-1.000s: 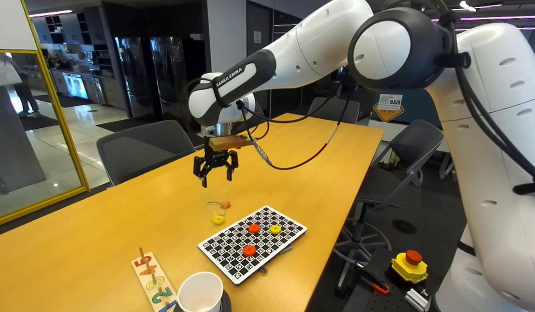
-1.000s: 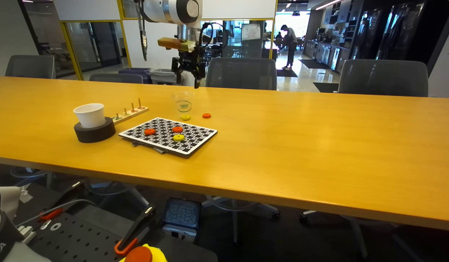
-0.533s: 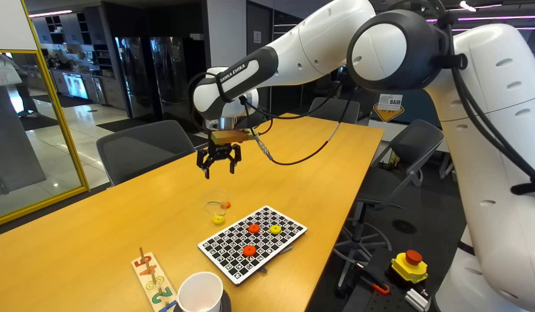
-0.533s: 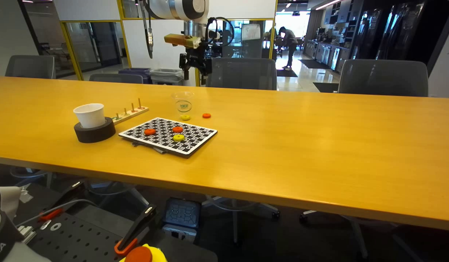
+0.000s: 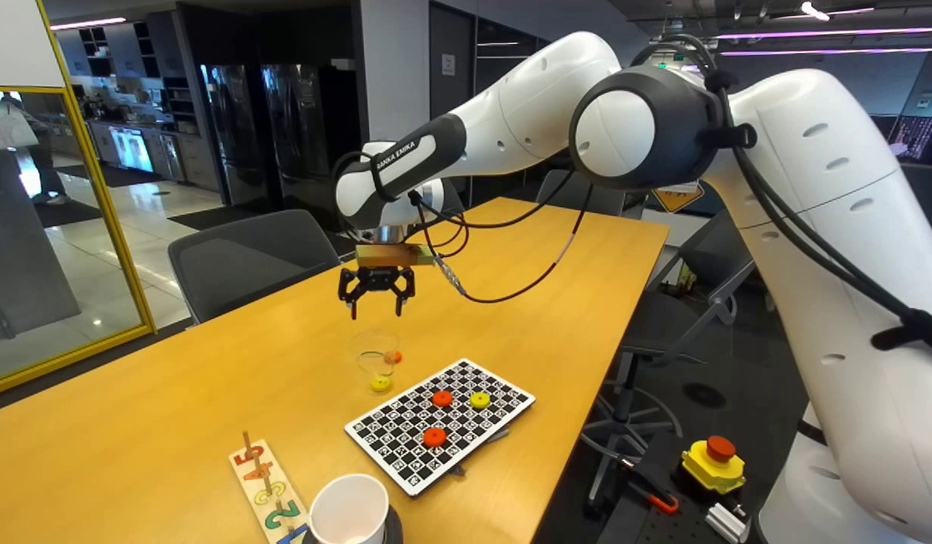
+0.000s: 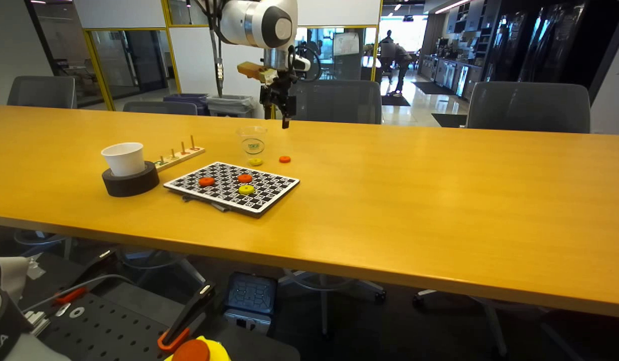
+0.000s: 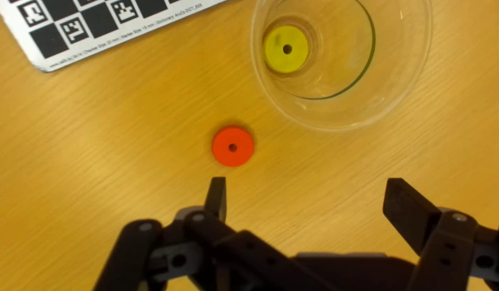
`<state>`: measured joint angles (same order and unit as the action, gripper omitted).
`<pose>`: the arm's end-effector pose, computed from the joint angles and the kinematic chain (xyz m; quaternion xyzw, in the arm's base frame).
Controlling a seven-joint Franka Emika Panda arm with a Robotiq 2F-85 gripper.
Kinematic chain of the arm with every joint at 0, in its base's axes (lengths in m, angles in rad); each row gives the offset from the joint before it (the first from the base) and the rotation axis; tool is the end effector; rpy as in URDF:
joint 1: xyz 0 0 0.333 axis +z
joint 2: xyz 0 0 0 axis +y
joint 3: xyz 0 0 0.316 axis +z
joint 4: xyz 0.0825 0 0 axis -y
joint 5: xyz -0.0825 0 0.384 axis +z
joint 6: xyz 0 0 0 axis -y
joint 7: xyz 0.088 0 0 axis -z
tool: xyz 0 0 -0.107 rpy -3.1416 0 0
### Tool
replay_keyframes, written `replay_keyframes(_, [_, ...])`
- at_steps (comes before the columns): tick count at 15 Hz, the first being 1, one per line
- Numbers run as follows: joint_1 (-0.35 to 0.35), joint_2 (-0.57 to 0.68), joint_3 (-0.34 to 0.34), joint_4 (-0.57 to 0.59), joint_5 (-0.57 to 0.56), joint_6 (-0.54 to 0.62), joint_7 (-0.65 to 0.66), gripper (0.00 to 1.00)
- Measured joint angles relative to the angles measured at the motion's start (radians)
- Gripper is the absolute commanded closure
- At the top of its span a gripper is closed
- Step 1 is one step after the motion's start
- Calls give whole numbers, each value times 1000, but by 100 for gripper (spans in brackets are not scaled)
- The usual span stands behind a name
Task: Put an orange block in the white cup then put the yellow block in the clear cup, then put two orange blocks in the white cup and lastly put the yellow block in the clear cup
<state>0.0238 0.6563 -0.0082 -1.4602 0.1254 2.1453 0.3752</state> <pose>0.7202 0.0176 0.3001 -0.9762 0.2104 -0.0043 0.0524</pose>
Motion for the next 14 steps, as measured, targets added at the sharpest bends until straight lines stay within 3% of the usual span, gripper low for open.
replay_keyframes(6, [3,84,-23,39,20,60,123,0])
replay_keyframes(14, [19,130,-58,49,16,38,170,0])
